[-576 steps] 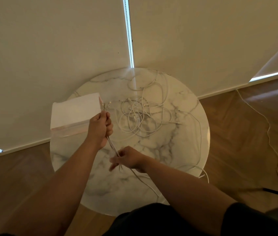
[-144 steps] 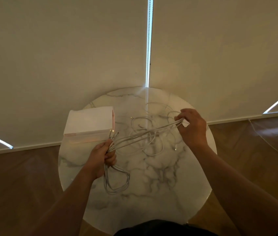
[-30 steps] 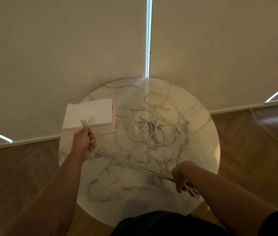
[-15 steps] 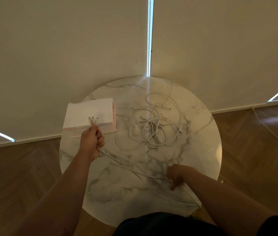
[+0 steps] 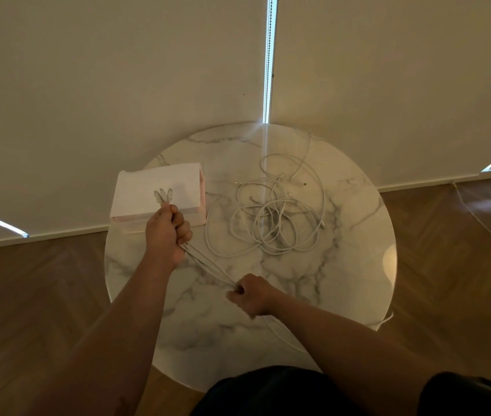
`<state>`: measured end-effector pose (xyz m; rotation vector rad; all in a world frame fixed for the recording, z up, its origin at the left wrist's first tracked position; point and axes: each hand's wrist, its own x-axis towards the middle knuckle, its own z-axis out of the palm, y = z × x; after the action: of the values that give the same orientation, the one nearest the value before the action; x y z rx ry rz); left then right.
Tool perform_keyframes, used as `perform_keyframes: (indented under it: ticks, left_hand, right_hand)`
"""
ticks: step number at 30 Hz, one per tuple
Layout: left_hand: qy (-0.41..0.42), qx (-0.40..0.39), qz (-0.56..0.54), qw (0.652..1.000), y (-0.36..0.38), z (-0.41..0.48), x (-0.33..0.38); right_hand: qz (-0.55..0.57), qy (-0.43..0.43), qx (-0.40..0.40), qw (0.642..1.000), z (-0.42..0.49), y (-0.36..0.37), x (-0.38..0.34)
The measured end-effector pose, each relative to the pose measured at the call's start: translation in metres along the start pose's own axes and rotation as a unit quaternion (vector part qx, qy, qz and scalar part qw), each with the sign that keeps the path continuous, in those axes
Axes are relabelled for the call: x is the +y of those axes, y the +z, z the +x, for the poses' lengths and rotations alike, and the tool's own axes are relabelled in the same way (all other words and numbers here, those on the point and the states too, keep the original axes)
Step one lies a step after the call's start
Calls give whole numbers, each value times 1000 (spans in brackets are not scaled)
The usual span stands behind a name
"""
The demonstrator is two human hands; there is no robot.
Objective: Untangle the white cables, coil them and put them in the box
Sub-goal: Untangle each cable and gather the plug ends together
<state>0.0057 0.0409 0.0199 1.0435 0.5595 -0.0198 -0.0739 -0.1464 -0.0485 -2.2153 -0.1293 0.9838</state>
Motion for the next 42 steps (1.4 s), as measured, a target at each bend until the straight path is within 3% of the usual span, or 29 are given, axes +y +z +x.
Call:
perform_keyframes:
  ticks: [4, 6, 9, 15, 19, 23, 27, 34, 42]
  left_hand:
    - [25, 22, 8, 999, -25, 9, 12]
    - [26, 41, 11, 999, -40, 13, 16]
    - [21, 60, 35, 997, -54, 13, 7]
    - [27, 42, 118, 992, -54, 7, -24]
    - [26, 35, 181, 983, -53, 7, -27]
    - [13, 10, 221, 975, -48, -2, -29]
    - [-18, -9, 251, 968, -44, -9, -33]
    - [-67, -17, 231, 970, -44, -21, -43]
    - [-77, -18, 211, 974, -47, -22, -46]
  right_hand:
    - [-128, 66, -25, 989, -9, -24, 46]
    - [-215, 99, -80, 968, -24, -42, 83]
    - [-296, 158, -91, 938, -41, -61, 123]
    - [-356, 81, 25, 931, -33, -60, 114]
    - [-387, 60, 8, 920, -19, -60, 113]
    - [-340, 41, -5, 940, -2, -75, 102]
    - [-175, 47, 104, 978, 22, -95, 93]
    - [-77, 85, 325, 939, 64, -128, 96]
    - [-66, 145, 283, 946, 91, -152, 96]
